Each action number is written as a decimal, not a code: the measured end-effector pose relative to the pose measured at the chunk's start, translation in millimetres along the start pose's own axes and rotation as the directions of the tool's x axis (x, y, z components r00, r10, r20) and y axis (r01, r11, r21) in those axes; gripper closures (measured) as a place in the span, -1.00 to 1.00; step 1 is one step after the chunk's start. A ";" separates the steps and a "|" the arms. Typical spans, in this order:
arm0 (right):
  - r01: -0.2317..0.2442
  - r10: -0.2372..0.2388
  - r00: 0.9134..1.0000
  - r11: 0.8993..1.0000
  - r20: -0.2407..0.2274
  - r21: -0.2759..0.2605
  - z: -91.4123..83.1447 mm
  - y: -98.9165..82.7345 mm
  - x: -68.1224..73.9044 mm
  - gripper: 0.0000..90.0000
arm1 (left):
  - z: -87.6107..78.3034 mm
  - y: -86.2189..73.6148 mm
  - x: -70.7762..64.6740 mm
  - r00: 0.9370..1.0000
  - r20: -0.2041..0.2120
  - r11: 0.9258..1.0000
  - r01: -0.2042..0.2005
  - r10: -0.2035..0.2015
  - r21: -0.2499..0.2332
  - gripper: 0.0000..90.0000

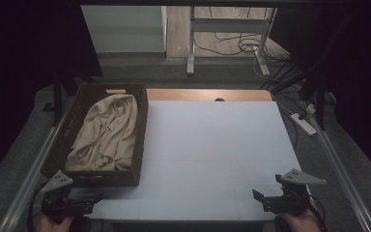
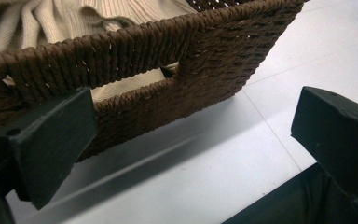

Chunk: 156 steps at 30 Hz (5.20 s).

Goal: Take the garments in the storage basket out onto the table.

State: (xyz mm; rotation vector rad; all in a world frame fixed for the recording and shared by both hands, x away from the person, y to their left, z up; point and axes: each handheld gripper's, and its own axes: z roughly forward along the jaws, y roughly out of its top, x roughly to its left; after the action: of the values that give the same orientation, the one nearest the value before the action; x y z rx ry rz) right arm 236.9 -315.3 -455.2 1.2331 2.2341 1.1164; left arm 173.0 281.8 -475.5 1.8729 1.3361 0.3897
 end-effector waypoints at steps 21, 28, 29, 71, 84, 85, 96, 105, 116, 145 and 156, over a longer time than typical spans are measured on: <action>0.000 0.000 1.000 1.000 -0.015 0.010 1.7 0.8 -0.6 -1.00 | -1.6 1.1 -0.6 1.000 0.010 1.000 0.004 -0.004 -0.008 -1.00; -0.001 0.001 1.000 1.000 -0.015 0.011 1.9 0.8 -0.8 -1.00 | -4.6 3.7 -3.3 1.000 0.001 1.000 -0.017 0.017 -0.024 -1.00; -0.001 0.001 1.000 1.000 -0.015 0.011 2.0 0.8 -0.8 -1.00 | -5.2 4.2 -3.7 1.000 -0.004 0.999 -0.027 0.027 -0.025 -1.00; 0.004 -0.004 1.000 1.000 -0.014 0.019 3.2 1.1 -0.3 -1.00 | -8.7 62.7 13.2 0.998 0.057 0.998 -0.038 0.040 -0.040 -1.00; 0.004 -0.003 1.000 1.000 -0.017 0.024 3.7 1.3 -0.5 -1.00 | 12.0 88.2 25.4 0.999 0.053 1.000 -0.011 0.010 0.010 -1.00; 0.006 -0.005 1.000 1.000 -0.016 0.023 3.6 1.3 -0.3 -1.00 | 15.2 90.3 26.1 0.999 0.054 1.000 -0.009 0.008 0.018 -1.00; 0.006 -0.005 1.000 1.000 -0.019 0.023 3.7 1.3 -0.5 -1.00 | 35.1 106.4 36.8 0.999 0.029 0.997 -0.018 0.016 0.072 -1.00; 0.004 -0.003 1.000 1.000 -0.021 0.023 3.7 1.3 -0.8 -1.00 | 44.8 125.1 51.5 1.000 0.029 0.996 -0.009 0.007 0.085 -1.00; 0.000 0.001 1.000 1.000 -0.025 0.024 3.9 1.4 -1.3 -1.00 | 65.1 144.7 68.2 1.000 0.005 0.989 -0.014 0.013 0.146 -1.00; -0.007 0.008 0.999 1.000 -0.036 0.028 4.5 1.5 -2.5 -1.00 | 124.8 175.3 110.5 0.999 -0.023 0.971 0.038 -0.033 0.236 -1.00; -0.007 0.008 0.999 1.000 -0.041 0.031 4.9 1.6 -2.6 -1.00 | 147.5 177.2 118.2 0.997 -0.074 0.960 0.046 -0.027 0.275 -1.00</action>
State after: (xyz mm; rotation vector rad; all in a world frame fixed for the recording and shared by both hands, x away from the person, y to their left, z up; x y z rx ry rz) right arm 242.3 -314.7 -457.2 1.2425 2.2870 1.1245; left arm 430.9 302.1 -461.1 2.0744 1.5345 0.2610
